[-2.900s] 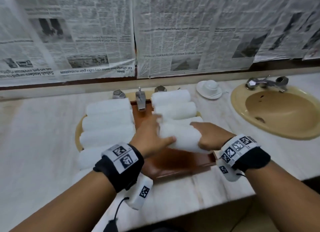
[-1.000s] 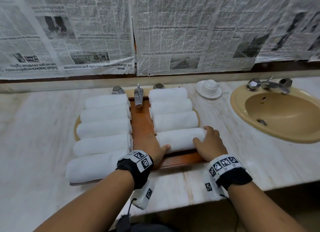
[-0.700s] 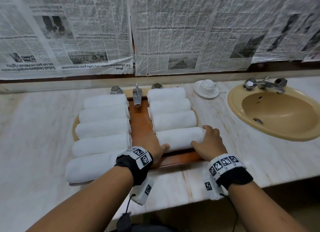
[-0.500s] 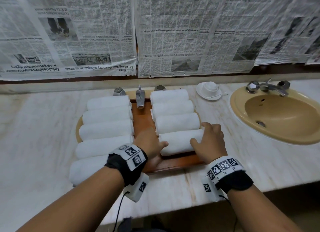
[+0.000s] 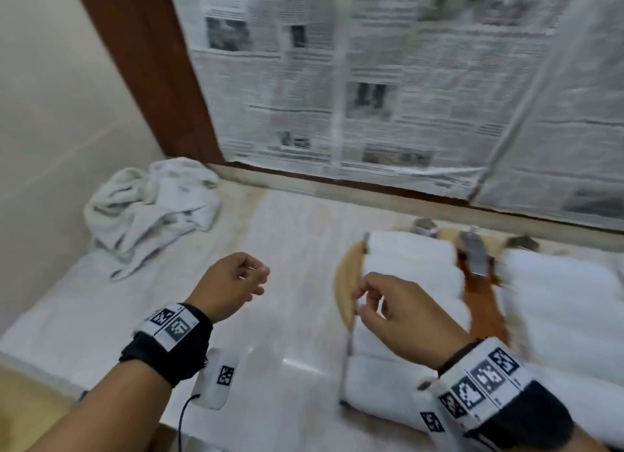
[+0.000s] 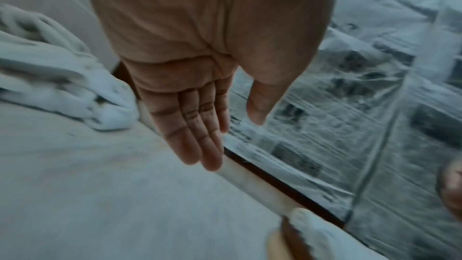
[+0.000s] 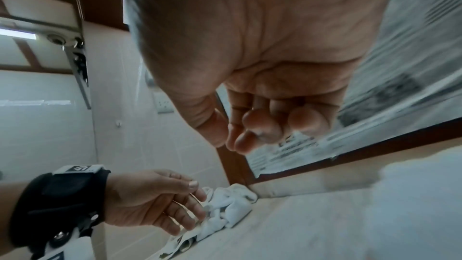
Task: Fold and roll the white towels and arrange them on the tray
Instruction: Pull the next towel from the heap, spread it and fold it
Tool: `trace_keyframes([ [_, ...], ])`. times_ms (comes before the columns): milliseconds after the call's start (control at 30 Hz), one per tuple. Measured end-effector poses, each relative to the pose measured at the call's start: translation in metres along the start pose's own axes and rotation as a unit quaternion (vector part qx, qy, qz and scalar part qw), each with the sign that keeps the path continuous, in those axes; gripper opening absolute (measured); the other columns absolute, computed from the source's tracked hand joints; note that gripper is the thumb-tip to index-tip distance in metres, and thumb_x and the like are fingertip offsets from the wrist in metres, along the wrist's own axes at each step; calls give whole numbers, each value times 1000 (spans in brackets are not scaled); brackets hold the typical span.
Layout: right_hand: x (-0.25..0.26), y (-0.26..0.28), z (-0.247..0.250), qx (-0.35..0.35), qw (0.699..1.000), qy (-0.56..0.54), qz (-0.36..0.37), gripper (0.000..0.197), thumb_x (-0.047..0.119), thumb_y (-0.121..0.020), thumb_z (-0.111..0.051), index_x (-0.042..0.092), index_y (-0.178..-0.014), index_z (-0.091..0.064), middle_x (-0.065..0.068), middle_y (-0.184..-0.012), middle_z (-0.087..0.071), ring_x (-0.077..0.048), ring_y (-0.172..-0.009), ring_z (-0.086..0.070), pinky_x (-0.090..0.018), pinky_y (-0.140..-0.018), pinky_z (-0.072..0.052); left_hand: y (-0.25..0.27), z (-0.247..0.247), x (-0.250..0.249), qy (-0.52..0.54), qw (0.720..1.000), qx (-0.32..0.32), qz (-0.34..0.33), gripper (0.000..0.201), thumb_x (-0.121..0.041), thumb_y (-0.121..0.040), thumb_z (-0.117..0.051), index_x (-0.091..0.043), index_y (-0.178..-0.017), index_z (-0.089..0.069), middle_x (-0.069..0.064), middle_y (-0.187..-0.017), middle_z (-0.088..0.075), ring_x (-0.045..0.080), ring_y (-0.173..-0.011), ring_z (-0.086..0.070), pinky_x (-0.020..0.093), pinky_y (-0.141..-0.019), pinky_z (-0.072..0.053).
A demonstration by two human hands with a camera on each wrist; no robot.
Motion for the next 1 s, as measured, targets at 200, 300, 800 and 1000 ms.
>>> trace_keyframes([
  [200,80,-135,-113,67,998,6,-10,12,35,-93,-55,39,-105,-58,13,-88,-61,1,-69,-54,-17,-65,-41,-97,146,121,-192,977,-98,3,45,-36,-88,-70,-14,-125,-54,1,-124,-54,19,-103,-59,31,-86,-45],
  [300,112,-204,-173,64,997,-20,-39,12,35,-94,-55,37,-105,-59,12,-90,-63,0,-67,-55,-16,-65,-42,-177,216,165,-321,933,-158,-40,77,-43,-81,-73,-10,-142,-39,18,-142,-41,37,-127,-43,48,-102,-41],
  [800,283,-337,-214,17,995,-92,-25,133,63,-58,-85,50,-151,9,-1,-155,-22,-23,-131,-47,-41,-106,-46,-158,353,42,-62,935,-226,-264,21,-30,-102,-47,-18,-109,-63,-2,-95,-67,12,-87,-63,16,-71,-40],
  [1000,361,-313,-134,-164,974,-134,80,51,32,-80,-74,36,-127,-53,12,-118,-66,-10,-108,-63,-34,-90,-54,-95,415,-92,190,908,-218,-304,26,-41,-100,-46,-29,-118,-61,-7,-109,-69,11,-104,-65,37,-93,-53],
])
Point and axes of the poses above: each hand's wrist, its own y-axis away from the middle knuckle, its own z-axis out of the back of the hand, x = y × z, the point moved 4 cm from there along -y, towards the middle knuckle
